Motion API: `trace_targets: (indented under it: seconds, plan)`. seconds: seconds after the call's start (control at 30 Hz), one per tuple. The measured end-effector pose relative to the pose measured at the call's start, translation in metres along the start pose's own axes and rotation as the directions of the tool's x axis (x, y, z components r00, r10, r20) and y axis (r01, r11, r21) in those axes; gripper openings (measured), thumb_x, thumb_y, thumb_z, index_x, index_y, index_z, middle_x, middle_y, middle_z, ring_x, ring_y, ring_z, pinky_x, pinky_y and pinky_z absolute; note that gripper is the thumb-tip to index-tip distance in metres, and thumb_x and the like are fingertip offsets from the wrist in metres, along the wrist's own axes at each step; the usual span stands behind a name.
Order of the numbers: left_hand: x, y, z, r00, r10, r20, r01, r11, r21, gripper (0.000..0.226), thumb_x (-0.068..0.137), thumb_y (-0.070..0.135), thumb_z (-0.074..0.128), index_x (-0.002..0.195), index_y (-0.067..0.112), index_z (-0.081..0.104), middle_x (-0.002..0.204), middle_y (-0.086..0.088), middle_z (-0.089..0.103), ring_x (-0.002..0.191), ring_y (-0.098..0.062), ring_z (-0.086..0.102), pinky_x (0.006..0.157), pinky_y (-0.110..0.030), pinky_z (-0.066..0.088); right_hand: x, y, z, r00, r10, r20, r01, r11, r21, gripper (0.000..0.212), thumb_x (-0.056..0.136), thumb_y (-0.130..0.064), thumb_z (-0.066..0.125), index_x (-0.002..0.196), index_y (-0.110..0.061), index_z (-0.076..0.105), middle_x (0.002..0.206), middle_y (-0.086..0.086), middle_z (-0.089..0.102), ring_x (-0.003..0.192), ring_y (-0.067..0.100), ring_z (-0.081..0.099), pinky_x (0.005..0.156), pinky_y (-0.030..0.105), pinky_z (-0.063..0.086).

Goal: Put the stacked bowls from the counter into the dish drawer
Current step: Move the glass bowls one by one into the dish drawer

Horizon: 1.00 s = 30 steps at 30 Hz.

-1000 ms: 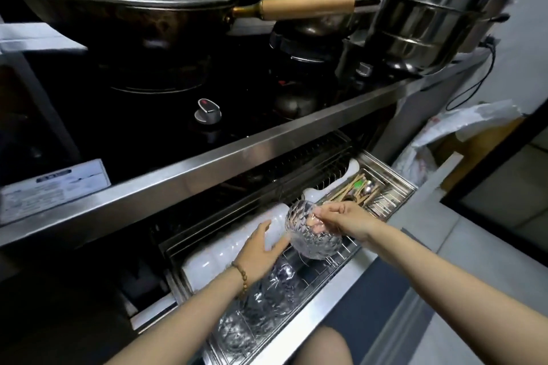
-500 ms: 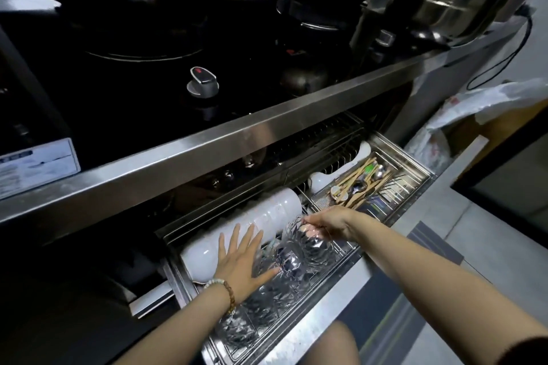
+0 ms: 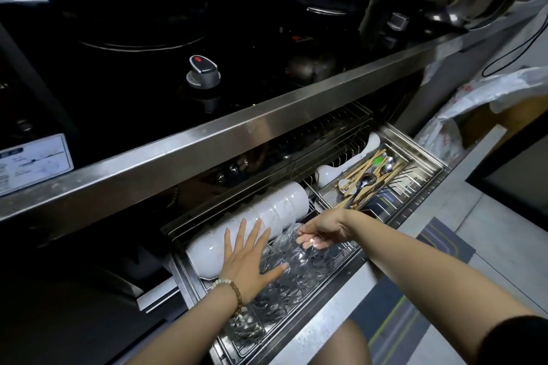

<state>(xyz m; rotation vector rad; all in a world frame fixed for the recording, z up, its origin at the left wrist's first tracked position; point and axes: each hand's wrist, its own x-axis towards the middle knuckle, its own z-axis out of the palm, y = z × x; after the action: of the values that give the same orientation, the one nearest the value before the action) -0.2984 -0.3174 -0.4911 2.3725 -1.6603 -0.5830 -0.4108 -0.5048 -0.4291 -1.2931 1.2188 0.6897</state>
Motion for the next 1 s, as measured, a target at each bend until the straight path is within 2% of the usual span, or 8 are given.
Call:
trace_targets:
  seconds: [0.1, 0.2, 0.33, 0.53, 0.63, 0.7, 0.83, 1.0]
  plan:
    - [0.0, 0.0, 0.0, 1.0, -0.005, 0.002, 0.004, 1.0, 0.005, 0.096, 0.067, 0.086, 0.01, 0.148, 0.034, 0.001, 0.156, 0.009, -0.017, 0.137, -0.017, -0.033, 0.108, -0.045, -0.027, -0.002, 0.0, 0.002, 0.999, 0.012, 0.037, -0.011, 0.999, -0.032, 0.03, 0.101, -0.026, 0.039, 0.081, -0.012, 0.057, 0.069, 0.0, 0.063, 0.062, 0.012, 0.055, 0.065, 0.027, 0.049]
    - [0.0, 0.0, 0.0, 1.0, -0.006, 0.01, 0.006, 1.0, 0.005, 0.095, 0.069, 0.085, 0.012, 0.148, 0.034, 0.001, 0.156, 0.009, -0.016, 0.137, -0.017, -0.032, 0.109, -0.045, -0.026, -0.004, 0.0, 0.004, 0.999, 0.021, 0.028, -0.02, 1.0, -0.017, 0.029, 0.101, -0.02, 0.038, 0.078, -0.011, 0.052, 0.046, -0.004, 0.063, 0.041, 0.004, 0.058, 0.049, 0.016, 0.051]
    - [0.001, 0.0, 0.0, 1.0, -0.007, 0.016, 0.007, 1.0, 0.007, 0.095, 0.071, 0.084, 0.015, 0.148, 0.032, 0.001, 0.156, 0.01, -0.016, 0.136, -0.016, -0.033, 0.109, -0.045, -0.026, -0.012, -0.003, 0.006, 1.0, -0.015, 0.025, 0.017, 0.997, -0.079, 0.027, 0.101, -0.016, 0.039, 0.077, -0.01, 0.051, 0.043, -0.005, 0.063, 0.038, 0.002, 0.059, 0.044, 0.012, 0.049]
    - [0.002, -0.003, -0.005, 0.999, -0.004, 0.036, 0.008, 0.995, -0.104, 0.092, 0.075, 0.08, 0.023, 0.149, 0.028, 0.005, 0.157, 0.01, -0.008, 0.141, -0.013, -0.023, 0.11, -0.04, -0.023, -0.02, 0.001, 0.007, 0.965, -0.162, -0.207, 0.091, 0.944, -0.317, 0.016, 0.09, -0.025, 0.062, 0.091, -0.01, 0.059, 0.083, 0.003, 0.055, 0.087, 0.021, 0.055, 0.103, 0.041, 0.045]
    - [-0.001, -0.004, -0.014, 0.998, -0.029, 0.046, 0.039, 0.976, -0.215, 0.085, 0.081, 0.074, 0.031, 0.148, 0.027, 0.012, 0.158, 0.009, 0.003, 0.144, -0.012, -0.011, 0.116, -0.036, -0.011, -0.024, 0.001, 0.011, 0.944, -0.212, -0.255, 0.13, 0.944, -0.304, 0.023, 0.085, -0.019, 0.067, 0.07, -0.016, 0.049, 0.08, 0.003, 0.052, 0.077, 0.015, 0.055, 0.091, 0.033, 0.051]
    - [-0.003, -0.004, -0.023, 0.996, -0.063, 0.061, 0.078, 0.951, -0.298, 0.082, 0.083, 0.069, 0.036, 0.148, 0.024, 0.014, 0.158, 0.008, 0.008, 0.145, -0.012, -0.005, 0.118, -0.035, -0.001, -0.033, -0.001, 0.012, 0.933, -0.245, -0.264, 0.177, 0.95, -0.256, 0.011, 0.084, -0.014, 0.068, 0.083, -0.006, 0.06, 0.081, 0.005, 0.059, 0.072, 0.013, 0.058, 0.08, 0.029, 0.053]
    - [-0.008, 0.0, -0.047, 0.994, -0.088, 0.064, 0.107, 0.907, -0.407, 0.077, 0.085, 0.06, 0.047, 0.147, 0.023, 0.019, 0.155, 0.0, 0.022, 0.142, -0.017, 0.02, 0.116, -0.034, 0.022, -0.068, -0.007, 0.013, 0.891, -0.368, -0.267, 0.281, 0.907, -0.313, 0.047, 0.085, -0.022, 0.067, 0.125, 0.0, 0.054, 0.128, 0.018, 0.058, 0.118, 0.031, 0.057, 0.104, 0.041, 0.044]
    - [-0.017, 0.016, -0.092, 0.998, -0.047, -0.031, 0.025, 0.857, -0.514, 0.065, 0.085, 0.051, 0.055, 0.141, 0.026, 0.031, 0.146, 0.0, 0.039, 0.129, -0.015, 0.042, 0.098, -0.022, 0.034, -0.124, -0.005, 0.02, 0.747, -0.564, -0.351, 0.493, 0.825, -0.276, 0.057, 0.086, -0.028, 0.067, 0.136, -0.011, 0.047, 0.14, 0.007, 0.05, 0.126, 0.02, 0.049, 0.108, 0.033, 0.039]
